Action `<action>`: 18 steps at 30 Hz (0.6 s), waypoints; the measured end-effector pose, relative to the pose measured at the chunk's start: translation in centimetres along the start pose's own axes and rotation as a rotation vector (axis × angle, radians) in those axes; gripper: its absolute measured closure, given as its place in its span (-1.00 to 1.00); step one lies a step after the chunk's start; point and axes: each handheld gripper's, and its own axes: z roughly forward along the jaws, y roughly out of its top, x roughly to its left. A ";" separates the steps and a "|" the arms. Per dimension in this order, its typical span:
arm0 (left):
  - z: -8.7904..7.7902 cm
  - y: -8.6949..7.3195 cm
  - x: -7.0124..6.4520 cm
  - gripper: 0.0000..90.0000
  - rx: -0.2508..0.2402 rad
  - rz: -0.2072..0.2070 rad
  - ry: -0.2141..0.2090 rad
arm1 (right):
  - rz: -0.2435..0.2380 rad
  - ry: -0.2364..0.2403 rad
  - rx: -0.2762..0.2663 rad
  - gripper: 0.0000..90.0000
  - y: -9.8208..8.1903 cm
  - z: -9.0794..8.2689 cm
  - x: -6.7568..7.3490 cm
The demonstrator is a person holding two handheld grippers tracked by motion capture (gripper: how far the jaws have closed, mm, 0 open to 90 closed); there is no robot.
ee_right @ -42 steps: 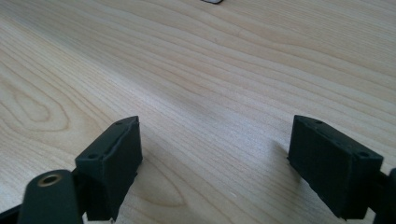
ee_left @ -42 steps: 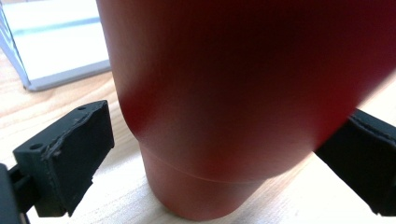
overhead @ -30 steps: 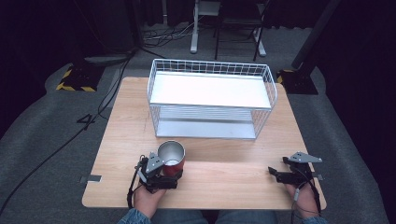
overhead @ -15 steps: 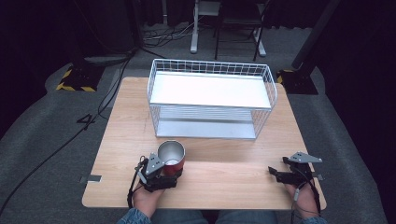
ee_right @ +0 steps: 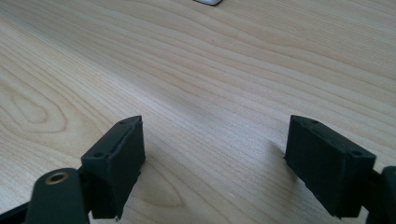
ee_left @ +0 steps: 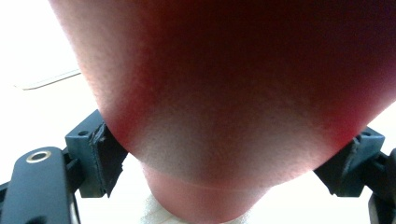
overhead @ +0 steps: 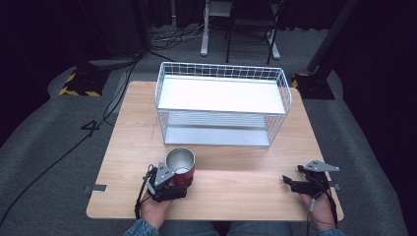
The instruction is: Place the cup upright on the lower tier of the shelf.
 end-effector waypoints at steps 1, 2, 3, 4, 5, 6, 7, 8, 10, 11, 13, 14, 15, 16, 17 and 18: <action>0.0 0.0 0.0 -0.64 0.002 -0.002 -0.002 | 0.000 0.000 0.000 -0.55 0.0 0.0 0.0; 0.0 0.0 0.0 -0.64 0.001 -0.004 -0.001 | 0.000 0.000 0.000 -0.55 0.0 0.0 0.0; -0.1 0.1 0.0 -0.64 0.000 -0.005 0.000 | 0.000 -0.001 0.000 -0.55 0.0 0.0 0.0; -0.2 0.1 0.0 -0.64 -0.002 -0.005 0.000 | 0.000 -0.001 0.000 -0.55 0.0 0.0 0.0; -0.3 0.2 0.0 -0.64 -0.003 -0.002 0.002 | 0.000 -0.001 0.000 -0.55 0.0 0.0 0.0; -0.4 0.3 0.0 -0.64 -0.008 0.002 0.002 | -0.001 -0.001 -0.001 -0.55 0.0 0.0 0.0; -0.5 0.5 -0.1 -0.64 -0.011 0.005 0.003 | -0.001 -0.001 -0.001 -0.55 0.0 0.0 0.0; -0.6 0.6 -0.1 -0.64 -0.013 0.009 0.002 | -0.001 -0.002 -0.001 -0.55 0.0 0.0 0.0; -0.8 0.9 -0.2 -0.64 -0.016 0.018 0.002 | -0.001 -0.001 -0.001 -0.55 0.0 0.0 0.0; -1.0 1.1 -0.3 -0.64 -0.015 0.023 -0.001 | -0.001 -0.002 -0.003 -0.55 0.0 0.0 0.0; -1.2 1.5 -0.4 -0.64 -0.010 0.031 -0.005 | -0.001 -0.002 -0.002 -0.54 0.0 0.0 0.0; -1.4 1.7 -0.4 -0.64 -0.007 0.044 -0.006 | -0.003 -0.004 -0.003 -0.54 0.0 0.0 0.0; -1.5 1.9 -0.5 -0.64 -0.008 0.051 -0.006 | -0.005 -0.006 -0.006 -0.54 0.0 0.0 0.0; -1.6 2.1 -0.5 -0.64 -0.009 0.055 -0.006 | -0.005 -0.007 -0.006 -0.54 0.0 0.0 0.1; -1.7 2.3 -0.6 -0.64 -0.010 0.053 -0.006 | -0.004 -0.008 -0.005 -0.54 0.0 0.0 0.1; -1.7 2.4 -0.6 -0.64 -0.009 0.060 -0.005 | -0.004 -0.007 -0.005 -0.54 0.0 0.0 0.1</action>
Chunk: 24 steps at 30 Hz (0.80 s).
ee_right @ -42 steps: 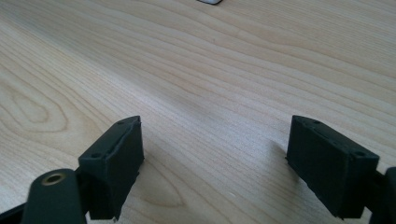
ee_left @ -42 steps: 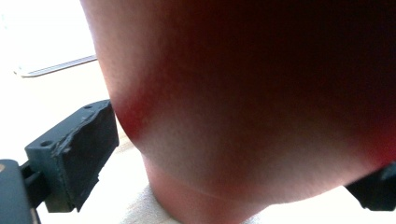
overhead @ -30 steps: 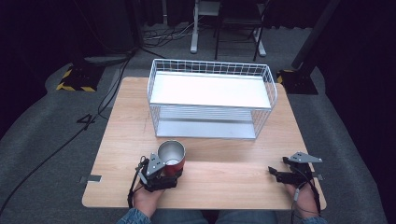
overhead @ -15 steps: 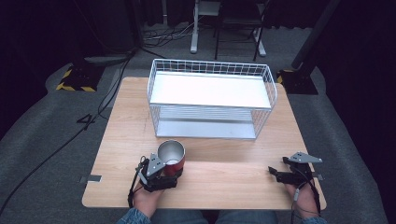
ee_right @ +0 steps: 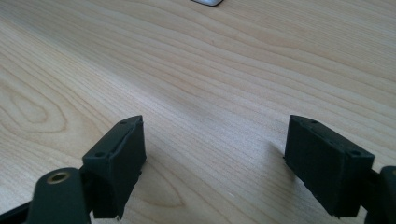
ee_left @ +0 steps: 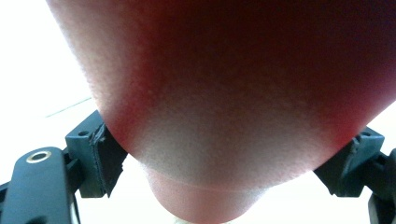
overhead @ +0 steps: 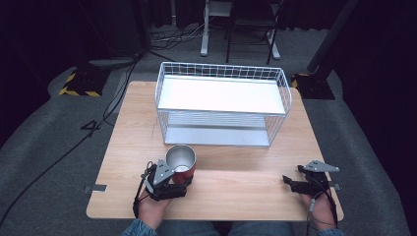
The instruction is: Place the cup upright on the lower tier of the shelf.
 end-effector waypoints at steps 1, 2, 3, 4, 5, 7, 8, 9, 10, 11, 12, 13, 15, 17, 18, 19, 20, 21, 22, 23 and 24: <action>0.0 0.2 0.0 -0.64 0.001 0.001 0.000 | 0.000 0.000 0.000 -0.54 0.0 0.0 0.0; -0.1 0.3 0.0 -0.64 0.001 -0.001 -0.002 | -0.001 0.001 -0.001 -0.54 0.0 0.0 0.0; -0.1 0.5 0.0 -0.64 0.000 0.000 0.003 | 0.000 0.000 -0.001 -0.54 0.0 0.0 0.0; -0.1 0.6 0.1 -0.64 -0.003 -0.001 0.001 | 0.000 -0.001 -0.001 -0.54 0.0 0.0 0.0; -0.1 0.8 0.1 -0.64 -0.001 0.000 -0.001 | -0.001 -0.002 -0.001 -0.54 0.0 0.0 0.0; -0.1 1.1 0.2 -0.64 0.000 0.000 0.000 | -0.002 -0.002 -0.002 -0.54 0.0 0.0 0.0; -0.1 1.3 0.2 -0.64 0.000 0.004 0.000 | -0.002 -0.002 -0.002 -0.54 0.0 0.0 0.0; -0.1 1.5 0.2 -0.64 -0.001 0.007 -0.001 | -0.002 -0.002 -0.002 -0.54 0.0 0.0 0.0; 0.0 1.7 0.2 -0.64 0.000 0.012 -0.003 | -0.002 -0.003 -0.002 -0.54 0.0 0.0 0.0; 0.0 1.9 0.2 -0.64 -0.003 0.018 -0.001 | -0.002 -0.004 -0.002 -0.54 0.0 0.0 0.1; 0.0 2.1 0.2 -0.64 -0.004 0.014 -0.005 | -0.001 -0.004 -0.001 -0.54 0.0 0.0 0.1; 0.0 2.4 0.2 -0.64 -0.003 0.031 -0.003 | -0.001 -0.005 -0.002 -0.53 0.0 0.0 0.1; 0.1 2.9 0.1 -0.64 -0.007 0.043 -0.008 | -0.001 -0.003 -0.003 -0.51 0.0 0.0 0.1; 0.2 3.4 0.1 -0.64 -0.007 0.055 -0.011 | 0.000 0.002 -0.004 -0.50 0.0 0.0 0.0; 0.3 3.6 0.1 -0.64 -0.006 0.058 -0.015 | 0.000 0.005 -0.003 -0.50 0.0 0.0 0.0; 0.4 3.8 0.1 -0.64 -0.003 0.062 -0.021 | 0.003 0.009 0.000 -0.50 0.0 0.0 0.0; 0.6 3.9 0.1 -0.64 -0.001 0.063 -0.024 | 0.008 0.010 0.001 -0.50 0.0 0.0 -0.1; 0.9 4.1 0.1 -0.64 0.007 0.062 -0.033 | 0.006 0.011 0.001 -0.50 0.0 0.0 -0.1; 0.9 4.1 0.1 -0.64 0.007 0.062 -0.033 | 0.006 0.011 0.001 -0.50 0.0 0.0 -0.1; 1.0 4.3 0.1 -0.64 0.009 0.063 -0.037 | 0.005 0.012 0.001 -0.50 0.0 0.0 -0.1; 1.2 4.4 0.1 -0.64 0.008 0.064 -0.040 | 0.006 0.012 0.001 -0.50 0.0 0.0 -0.1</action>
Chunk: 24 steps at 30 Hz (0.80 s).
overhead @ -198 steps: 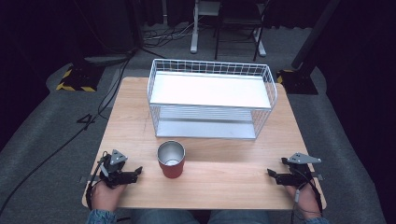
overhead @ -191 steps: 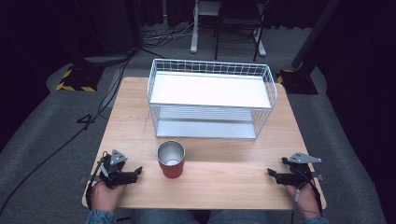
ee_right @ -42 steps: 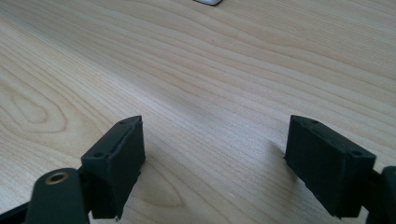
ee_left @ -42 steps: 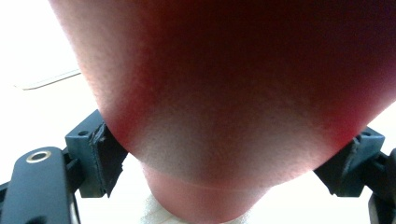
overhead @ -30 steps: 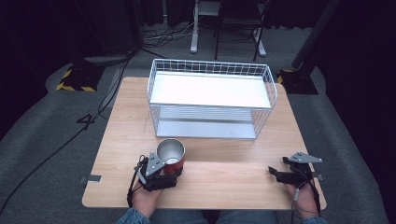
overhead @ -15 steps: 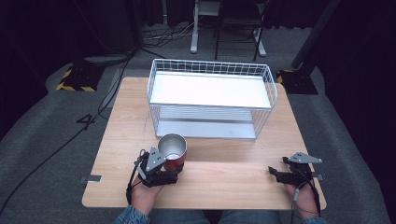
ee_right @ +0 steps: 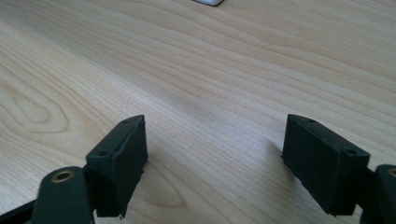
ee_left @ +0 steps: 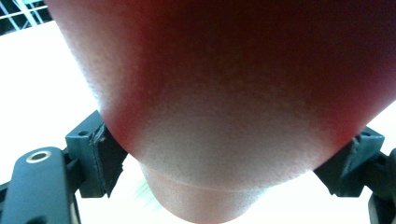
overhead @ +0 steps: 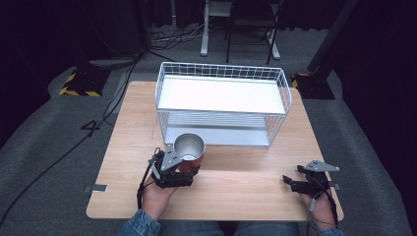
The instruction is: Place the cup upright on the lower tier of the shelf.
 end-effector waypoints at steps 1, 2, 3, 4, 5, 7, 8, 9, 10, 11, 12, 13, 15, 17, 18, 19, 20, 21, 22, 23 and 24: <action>0.2 0.2 0.0 -0.64 -0.003 -0.002 -0.008 | 0.000 0.000 0.000 -0.50 0.0 0.0 0.0; 0.3 0.4 0.0 -0.64 -0.005 -0.002 -0.013 | 0.000 0.000 0.000 -0.50 0.0 0.0 0.0; 0.7 0.9 -0.1 -0.64 -0.013 -0.002 -0.024 | 0.000 0.000 0.000 -0.50 0.0 0.0 0.0; 0.7 0.9 -0.1 -0.64 -0.013 -0.002 -0.024 | 0.000 0.000 0.000 -0.50 0.0 0.0 0.0; 0.8 1.1 -0.1 -0.64 -0.016 -0.001 -0.027 | 0.000 0.000 0.000 -0.50 0.0 0.0 0.0; 1.2 1.6 -0.3 -0.64 -0.026 0.001 -0.036 | 0.002 -0.001 0.001 -0.50 0.0 0.0 0.0; 1.4 1.8 -0.3 -0.64 -0.027 0.002 -0.040 | 0.000 0.000 0.000 -0.50 0.0 0.0 0.0; 1.6 2.0 -0.4 -0.64 -0.031 0.007 -0.044 | 0.001 -0.001 0.001 -0.49 0.0 0.0 0.0; 1.8 2.2 -0.4 -0.64 -0.032 0.012 -0.046 | 0.001 -0.003 0.000 -0.48 0.0 0.0 0.0; 2.0 2.4 -0.5 -0.64 -0.034 0.011 -0.051 | 0.001 -0.003 0.000 -0.48 0.0 0.0 0.0; 2.2 2.6 -0.5 -0.64 -0.037 0.014 -0.053 | -0.001 -0.003 -0.001 -0.48 0.0 0.0 0.0; 2.4 2.7 -0.6 -0.64 -0.037 0.014 -0.056 | 0.000 -0.004 0.000 -0.48 0.0 0.0 0.1; 2.8 3.0 -0.7 -0.64 -0.042 0.013 -0.062 | -0.002 -0.002 -0.001 -0.48 0.0 0.0 0.0; 3.2 3.2 -0.7 -0.64 -0.037 0.017 -0.066 | -0.003 -0.002 -0.001 -0.48 0.0 0.0 0.0; 3.4 3.3 -0.7 -0.64 -0.034 0.016 -0.066 | -0.003 -0.002 -0.001 -0.48 0.0 0.0 0.0; 3.7 3.4 -0.7 -0.64 -0.033 0.018 -0.066 | -0.001 -0.003 0.000 -0.48 0.0 0.0 0.1; 3.8 3.5 -0.7 -0.64 -0.032 0.022 -0.064 | -0.003 0.000 -0.001 -0.48 0.0 0.0 0.0; 4.1 3.6 -0.7 -0.64 -0.032 0.018 -0.067 | -0.001 -0.001 0.000 -0.48 0.0 0.0 0.1; 4.3 3.6 -0.7 -0.64 -0.031 0.019 -0.068 | -0.001 -0.001 0.000 -0.48 0.0 0.0 0.1; 4.5 3.7 -0.6 -0.64 -0.030 0.022 -0.068 | -0.001 -0.001 0.000 -0.48 0.0 0.0 0.1; 4.8 3.8 -0.7 -0.64 -0.028 0.018 -0.072 | -0.002 -0.001 0.000 -0.47 0.0 0.0 0.1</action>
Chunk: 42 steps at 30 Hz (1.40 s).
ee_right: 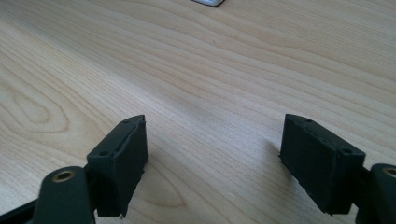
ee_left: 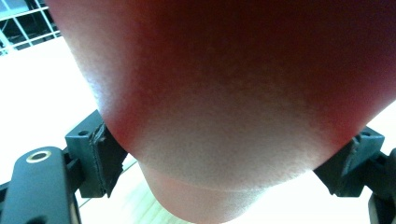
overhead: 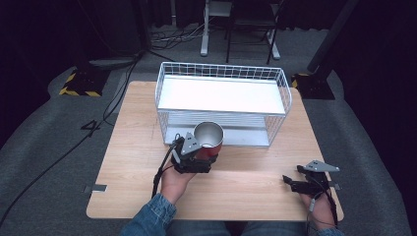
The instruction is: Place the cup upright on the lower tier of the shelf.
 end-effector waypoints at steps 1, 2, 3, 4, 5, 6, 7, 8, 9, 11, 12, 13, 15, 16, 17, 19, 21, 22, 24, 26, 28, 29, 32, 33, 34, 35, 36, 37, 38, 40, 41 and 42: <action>0.2 0.0 0.0 -0.64 0.001 0.002 -0.001 | -0.003 -0.002 -0.003 -0.47 0.0 0.0 0.0; 0.5 0.1 0.0 -0.64 0.003 0.008 0.002 | 0.002 -0.003 -0.003 -0.46 0.0 0.0 0.0; 0.7 0.1 0.0 -0.64 0.005 0.006 0.002 | 0.005 -0.009 -0.004 -0.44 0.0 0.0 0.2; 0.9 0.1 0.1 -0.64 0.007 0.010 0.003 | 0.005 -0.009 -0.004 -0.44 0.0 0.0 0.2; 1.1 0.1 0.1 -0.64 0.008 0.007 0.002 | 0.003 -0.010 -0.007 -0.44 0.0 0.0 0.2; 1.3 0.2 0.2 -0.64 0.009 0.003 0.000 | 0.003 -0.009 -0.006 -0.44 0.0 0.0 0.2; 1.5 0.2 0.2 -0.64 0.010 0.000 -0.002 | 0.003 -0.009 -0.005 -0.44 0.0 0.0 0.2; 1.6 0.2 0.3 -0.64 0.013 0.005 0.002 | 0.003 -0.008 -0.006 -0.44 0.0 0.0 0.2; 1.8 0.2 0.3 -0.64 0.010 -0.001 0.001 | 0.003 -0.008 -0.006 -0.44 0.0 0.0 0.2; 2.1 0.3 0.4 -0.64 0.010 0.002 0.001 | 0.003 -0.008 -0.006 -0.44 0.0 0.0 0.2; 2.3 0.3 0.4 -0.64 0.011 -0.004 -0.001 | 0.003 -0.008 -0.006 -0.44 0.0 0.0 0.2; 2.5 0.3 0.5 -0.64 0.016 -0.004 0.000 | 0.003 -0.008 -0.005 -0.44 0.0 0.0 0.2; 3.0 0.2 0.7 -0.64 0.019 -0.012 0.000 | 0.003 -0.008 -0.006 -0.44 0.0 0.0 0.2; 3.2 0.2 0.7 -0.64 0.022 -0.016 -0.001 | 0.003 -0.008 -0.006 -0.44 0.0 0.0 0.2; 3.4 0.2 0.9 -0.64 0.025 -0.017 0.000 | 0.003 -0.008 -0.006 -0.44 0.0 0.0 0.2; 3.8 0.2 1.1 -0.64 0.025 -0.036 -0.003 | 0.004 -0.008 -0.005 -0.44 0.0 0.0 0.2; 4.2 0.2 1.5 -0.64 0.027 -0.048 -0.003 | 0.003 -0.008 -0.006 -0.44 0.0 0.0 0.2; 4.5 0.2 1.5 -0.64 0.026 -0.062 -0.002 | 0.004 -0.008 -0.005 -0.44 0.0 0.0 0.2; 4.8 0.3 1.9 -0.64 0.016 -0.072 0.006 | 0.003 -0.008 -0.006 -0.44 0.0 0.0 0.2; 5.2 0.4 2.1 -0.64 0.007 -0.085 0.015 | 0.003 -0.008 -0.005 -0.44 0.0 0.0 0.2; 5.7 0.4 2.4 -0.64 0.007 -0.089 0.030 | 0.003 -0.008 -0.005 -0.44 0.0 0.0 0.2; 5.9 0.4 2.5 -0.64 0.008 -0.090 0.038 | 0.004 -0.008 -0.005 -0.44 0.0 0.0 0.2; 6.7 0.3 2.8 -0.64 0.003 -0.079 0.080 | 0.004 -0.009 -0.005 -0.44 0.0 0.0 0.2; 6.9 0.3 2.9 -0.64 0.004 -0.064 0.094 | 0.004 -0.009 -0.005 -0.44 0.0 0.0 0.2; 7.2 0.2 2.9 -0.64 0.002 -0.063 0.100 | 0.004 -0.009 -0.005 -0.44 0.0 0.0 0.2; 7.5 0.1 3.0 -0.64 -0.006 -0.067 0.101 | 0.004 -0.008 -0.005 -0.44 0.0 0.0 0.2; 7.8 0.0 3.0 -0.64 -0.013 -0.072 0.104 | 0.003 -0.009 -0.006 -0.44 0.0 0.0 0.2; 8.1 0.0 3.0 -0.64 -0.016 -0.077 0.108 | 0.003 -0.009 -0.006 -0.44 0.0 0.0 0.2; 8.3 0.0 3.0 -0.64 -0.023 -0.082 0.111 | 0.003 -0.008 -0.005 -0.44 0.0 0.0 0.2; 8.7 0.0 3.2 -0.64 -0.036 -0.092 0.117 | 0.004 -0.008 -0.006 -0.44 0.0 0.0 0.2; 8.9 0.0 3.3 -0.64 -0.039 -0.103 0.119 | 0.005 -0.008 -0.006 -0.44 0.0 0.0 0.2; 9.1 0.0 3.5 -0.64 -0.043 -0.113 0.120 | 0.005 -0.008 -0.006 -0.44 0.0 0.0 0.2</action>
